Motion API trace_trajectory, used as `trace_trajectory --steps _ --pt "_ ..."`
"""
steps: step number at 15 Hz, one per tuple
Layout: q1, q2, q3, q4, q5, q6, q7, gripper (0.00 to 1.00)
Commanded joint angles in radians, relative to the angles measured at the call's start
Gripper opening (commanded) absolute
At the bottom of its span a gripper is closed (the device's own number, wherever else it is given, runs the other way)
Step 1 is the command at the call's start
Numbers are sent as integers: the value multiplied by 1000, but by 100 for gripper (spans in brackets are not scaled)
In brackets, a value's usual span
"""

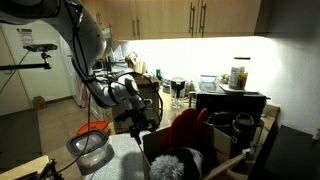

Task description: Put the carton in the brown box.

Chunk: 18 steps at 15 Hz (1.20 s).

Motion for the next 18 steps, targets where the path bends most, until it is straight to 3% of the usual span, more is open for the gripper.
trace_trajectory --steps 1,7,18 --pt "-12 33 3 30 29 -13 -144 100" --pt "-16 65 -9 69 28 -42 -219 100" --pt "12 103 -15 64 -23 13 -171 100"
